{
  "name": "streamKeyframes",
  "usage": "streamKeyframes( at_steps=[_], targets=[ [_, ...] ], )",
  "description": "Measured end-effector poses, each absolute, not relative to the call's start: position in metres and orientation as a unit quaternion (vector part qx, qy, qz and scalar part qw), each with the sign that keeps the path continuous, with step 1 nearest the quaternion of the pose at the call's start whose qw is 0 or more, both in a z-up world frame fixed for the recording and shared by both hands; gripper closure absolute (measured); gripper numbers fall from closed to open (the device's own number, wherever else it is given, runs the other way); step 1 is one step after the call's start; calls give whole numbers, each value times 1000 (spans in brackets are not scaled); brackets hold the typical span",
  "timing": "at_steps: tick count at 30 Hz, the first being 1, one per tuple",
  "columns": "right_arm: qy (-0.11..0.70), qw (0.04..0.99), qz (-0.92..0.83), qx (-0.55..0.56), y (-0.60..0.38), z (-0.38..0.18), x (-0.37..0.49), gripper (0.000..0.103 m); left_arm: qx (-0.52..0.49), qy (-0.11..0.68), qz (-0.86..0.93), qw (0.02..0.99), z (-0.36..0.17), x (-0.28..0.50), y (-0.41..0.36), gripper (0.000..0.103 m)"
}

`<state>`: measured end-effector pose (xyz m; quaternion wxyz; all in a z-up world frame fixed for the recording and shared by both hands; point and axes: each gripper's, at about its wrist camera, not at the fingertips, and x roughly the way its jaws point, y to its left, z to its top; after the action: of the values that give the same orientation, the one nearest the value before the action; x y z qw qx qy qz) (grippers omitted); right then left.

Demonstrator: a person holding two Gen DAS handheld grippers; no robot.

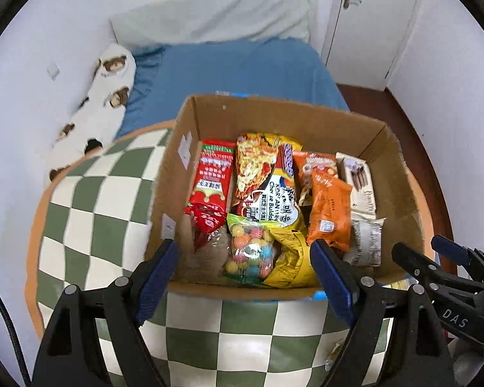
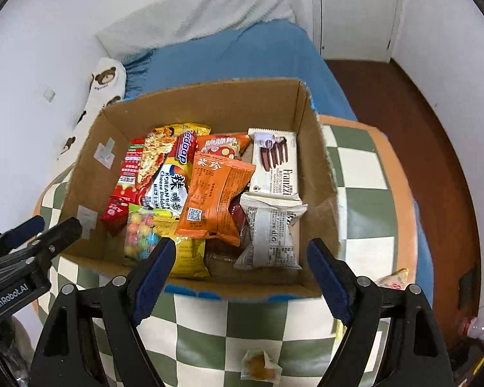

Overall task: Organize snacks
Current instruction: 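Carry both packets into the box and open both tools, then grasp the round wrapped cake with left tool while right tool grasps the yellow-white bread bag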

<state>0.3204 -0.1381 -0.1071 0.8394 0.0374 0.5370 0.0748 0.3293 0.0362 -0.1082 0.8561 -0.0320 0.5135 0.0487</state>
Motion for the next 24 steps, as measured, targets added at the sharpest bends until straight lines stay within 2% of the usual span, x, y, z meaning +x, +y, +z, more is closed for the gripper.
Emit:
streamKeyframes(
  at_steps=[10, 19, 21, 24],
  targets=[
    [471, 876, 94, 32, -140, -46, 263, 17, -28, 463, 59, 884, -63, 274, 28, 20],
    [453, 886, 88, 39, -137, -21, 216, 17, -26, 441, 39, 896, -45, 239, 27, 20],
    [456, 885, 81, 51, -139, -20, 207, 8, -26, 438, 33, 898, -46, 234, 28, 20],
    [468, 879, 63, 64, -148, -26, 199, 7, -26, 451, 24, 892, -55, 226, 26, 20]
  ],
)
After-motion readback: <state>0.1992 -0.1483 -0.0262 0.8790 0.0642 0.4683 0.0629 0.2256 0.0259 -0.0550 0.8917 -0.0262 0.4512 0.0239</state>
